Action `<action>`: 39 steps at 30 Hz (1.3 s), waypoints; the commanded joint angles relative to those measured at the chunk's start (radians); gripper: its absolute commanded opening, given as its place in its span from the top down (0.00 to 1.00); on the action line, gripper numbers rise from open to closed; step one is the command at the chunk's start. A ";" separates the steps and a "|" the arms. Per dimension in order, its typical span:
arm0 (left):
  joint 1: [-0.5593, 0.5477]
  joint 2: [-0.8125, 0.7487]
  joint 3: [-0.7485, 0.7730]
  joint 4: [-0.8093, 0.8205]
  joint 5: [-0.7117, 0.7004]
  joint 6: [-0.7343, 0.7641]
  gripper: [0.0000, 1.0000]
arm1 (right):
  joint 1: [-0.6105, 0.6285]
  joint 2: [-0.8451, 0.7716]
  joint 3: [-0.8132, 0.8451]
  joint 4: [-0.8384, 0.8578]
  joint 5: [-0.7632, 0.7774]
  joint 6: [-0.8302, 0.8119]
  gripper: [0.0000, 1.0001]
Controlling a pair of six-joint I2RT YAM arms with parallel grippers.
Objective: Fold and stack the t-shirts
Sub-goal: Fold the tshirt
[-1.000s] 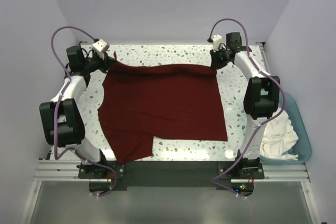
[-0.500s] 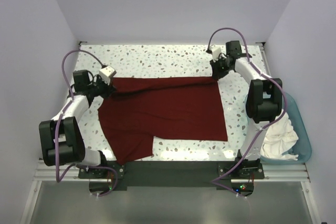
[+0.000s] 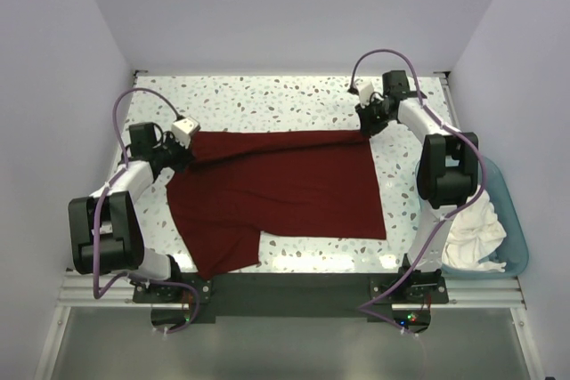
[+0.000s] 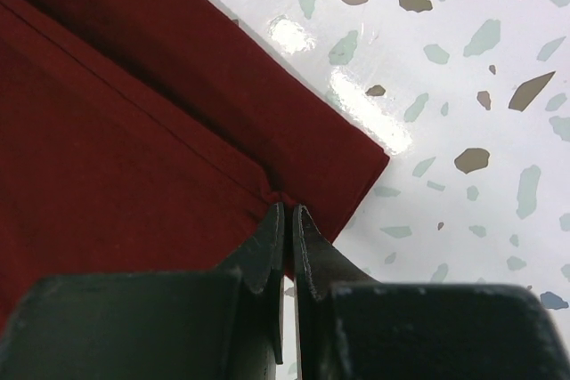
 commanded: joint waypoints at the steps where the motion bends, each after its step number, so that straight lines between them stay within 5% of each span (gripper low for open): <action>1: -0.003 -0.017 0.043 -0.018 -0.007 0.053 1.00 | -0.006 -0.024 -0.014 -0.028 -0.011 -0.070 1.00; 19: -0.003 -0.037 0.032 -0.054 0.001 0.102 1.00 | -0.006 -0.084 -0.102 -0.048 -0.002 -0.145 1.00; 21: -0.003 -0.024 0.047 -0.154 0.024 0.179 1.00 | -0.006 -0.069 -0.077 -0.114 0.001 -0.166 0.95; 26: 0.014 0.045 0.220 -0.572 0.142 0.568 0.63 | -0.006 -0.064 -0.020 -0.283 0.008 -0.292 0.61; 29: 0.020 0.075 0.305 -0.689 0.203 0.624 0.49 | -0.006 -0.078 0.010 -0.367 -0.002 -0.323 0.52; 39: -0.124 0.320 0.549 -0.496 0.141 0.276 0.43 | 0.010 0.036 0.152 -0.399 -0.003 -0.144 0.62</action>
